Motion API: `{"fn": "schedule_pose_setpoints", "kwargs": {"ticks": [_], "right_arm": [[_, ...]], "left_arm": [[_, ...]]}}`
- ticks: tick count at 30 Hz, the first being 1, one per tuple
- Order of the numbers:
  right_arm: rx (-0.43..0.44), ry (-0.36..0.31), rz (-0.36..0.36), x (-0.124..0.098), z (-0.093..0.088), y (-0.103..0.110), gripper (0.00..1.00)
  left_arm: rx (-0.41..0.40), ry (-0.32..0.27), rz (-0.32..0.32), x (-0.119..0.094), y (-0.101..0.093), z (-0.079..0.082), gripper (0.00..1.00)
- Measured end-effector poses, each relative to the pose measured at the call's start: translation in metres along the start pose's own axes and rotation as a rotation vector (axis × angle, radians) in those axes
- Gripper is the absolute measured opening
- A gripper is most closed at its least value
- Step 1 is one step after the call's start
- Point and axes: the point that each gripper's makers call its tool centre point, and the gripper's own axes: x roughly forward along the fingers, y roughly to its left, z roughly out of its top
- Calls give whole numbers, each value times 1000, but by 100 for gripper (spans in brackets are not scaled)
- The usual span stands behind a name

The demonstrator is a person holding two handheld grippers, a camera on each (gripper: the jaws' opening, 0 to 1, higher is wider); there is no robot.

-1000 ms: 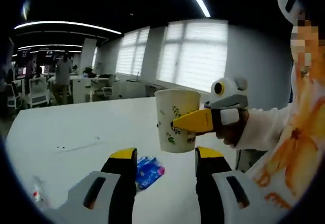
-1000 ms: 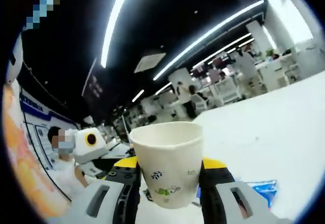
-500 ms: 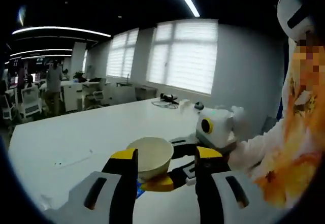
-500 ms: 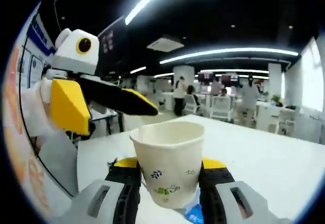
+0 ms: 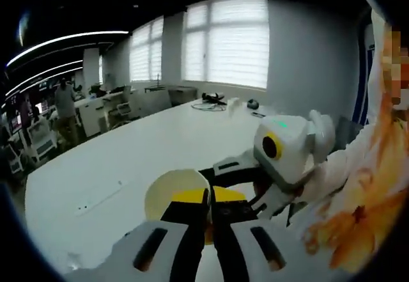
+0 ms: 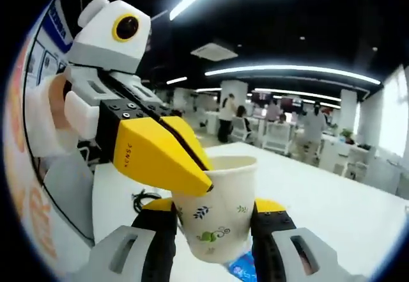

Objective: Arrange the tabletop items into an orderly group along one side of the table until the central work area is clear of visible clutter.

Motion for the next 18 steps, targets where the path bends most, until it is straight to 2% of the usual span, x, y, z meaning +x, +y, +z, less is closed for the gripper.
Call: {"fn": "schedule_pose_setpoints", "kwargs": {"ticks": [6,7,10,13,16,18], "right_arm": [[21,19,41,4,-7,8,45],[27,23,47,4,-9,8,48],[74,50,57,3,-19,9,60],[106,66,49,-3,-28,7,64],[121,86,32,-11,-36,0,66],[156,102,3,-17,-43,-9,66]], "left_arm": [[91,56,49,-4,7,-12,0],[106,72,68,-6,12,-17,0],[78,65,84,-13,21,-24,0],[32,58,135,-27,46,-37,0],[57,123,218,-45,73,-58,0],[35,153,247,-55,90,-75,0]]}}
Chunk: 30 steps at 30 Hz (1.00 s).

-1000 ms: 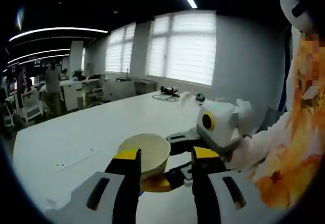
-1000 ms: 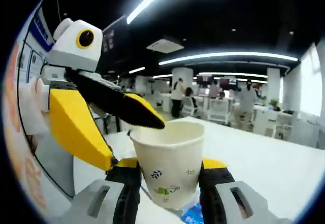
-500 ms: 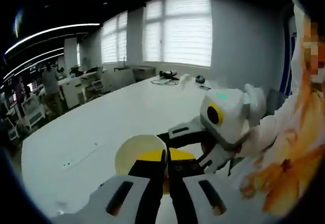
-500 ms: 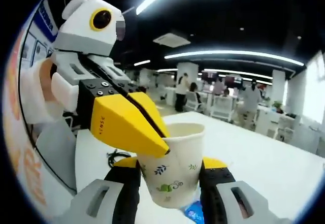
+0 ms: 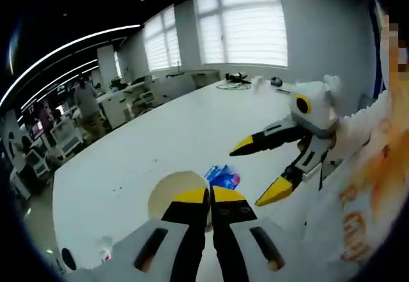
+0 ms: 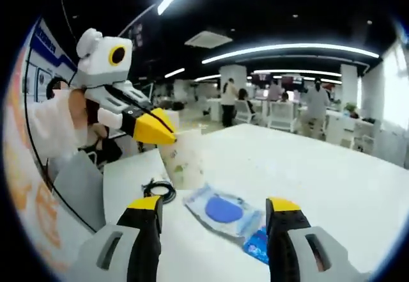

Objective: Arrange the tabletop items into an orderly group along one side of the table until the central work area is clear of visible clutter.

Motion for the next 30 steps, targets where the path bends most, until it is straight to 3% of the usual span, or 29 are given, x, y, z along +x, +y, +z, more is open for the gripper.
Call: {"fn": "schedule_pose_setpoints", "kwargs": {"ticks": [7,15,22,30], "right_arm": [[113,2,-128,-27,-17,-40,66],[203,29,-247,-61,-42,-68,66],[278,67,-303,-82,-68,-73,66],[311,65,-302,-80,-66,-66,66]], "left_arm": [[-34,89,91,-7,58,-49,0],[-130,100,143,7,107,-88,0],[-146,125,176,21,122,-105,0],[-141,186,169,50,131,-138,0]]}}
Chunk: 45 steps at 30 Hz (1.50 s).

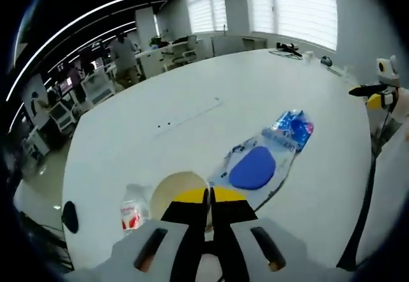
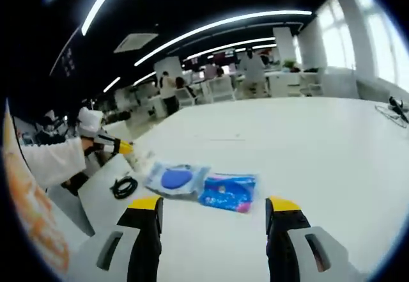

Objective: Arrange the tabletop items into an orderly group along one side of the table until the central work area is clear of visible clutter.

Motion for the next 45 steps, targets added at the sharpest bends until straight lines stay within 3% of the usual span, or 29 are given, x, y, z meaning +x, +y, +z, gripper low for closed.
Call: {"fn": "schedule_pose_setpoints", "kwargs": {"ticks": [7,11,14,29,37,42,45], "right_arm": [[41,9,23,8,-4,7,65],[44,12,16,9,-6,3,64],[75,10,12,9,-8,0,64],[135,1,2,10,-14,-7,64],[152,2,5,11,-16,-9,64],[164,1,9,11,-18,-8,65],[167,4,11,12,-19,-7,65]], "left_arm": [[-39,11,-19,19,5,-15,0],[-16,44,-15,22,1,-23,0],[-63,26,-26,24,3,-22,0],[-91,30,-30,27,-4,-22,0],[-90,19,-31,20,-8,-23,18],[-110,6,-5,17,-1,-26,47],[-110,10,4,12,0,-25,50]]}}
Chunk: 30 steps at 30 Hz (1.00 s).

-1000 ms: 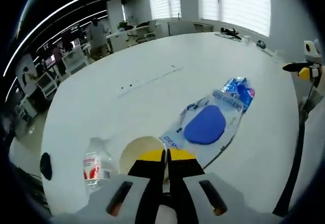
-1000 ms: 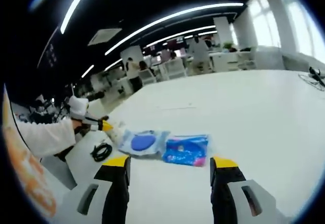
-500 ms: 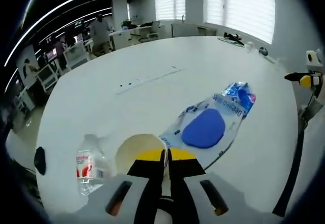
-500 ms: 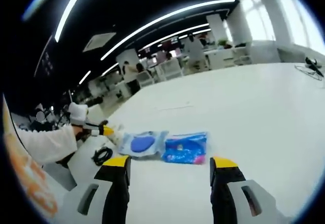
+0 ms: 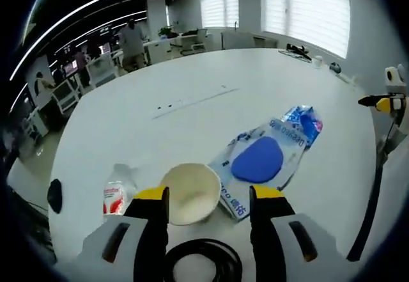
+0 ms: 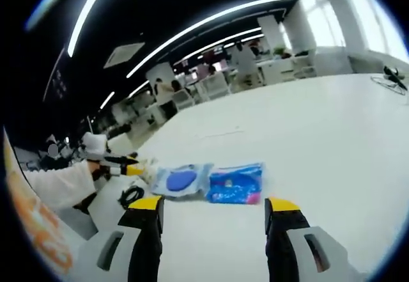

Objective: Arrange the tabletop items into an orderly group along one side of the table until the central work area is clear of visible clutter.

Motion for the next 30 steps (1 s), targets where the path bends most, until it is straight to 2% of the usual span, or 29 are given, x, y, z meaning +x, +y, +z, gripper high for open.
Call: {"fn": "schedule_pose_setpoints", "kwargs": {"ticks": [5,10,13,16,19,21,30], "right_arm": [[-2,-2,6,1,0,2,65],[3,-4,6,0,-2,2,65],[13,-2,8,0,-3,3,66],[37,9,14,0,-5,4,67],[64,20,15,0,-8,4,68],[68,22,16,0,-9,4,69],[78,49,30,-4,-19,10,70]], "left_arm": [[-16,-38,1,-12,-3,7,60],[-46,-54,10,-20,1,3,69],[-51,-71,20,-28,-2,1,69],[-90,-84,42,-36,5,-5,72],[-117,-97,60,-47,-7,-7,73],[-134,-100,68,-53,-6,-9,74],[-199,-95,112,-80,-2,-35,74]]}}
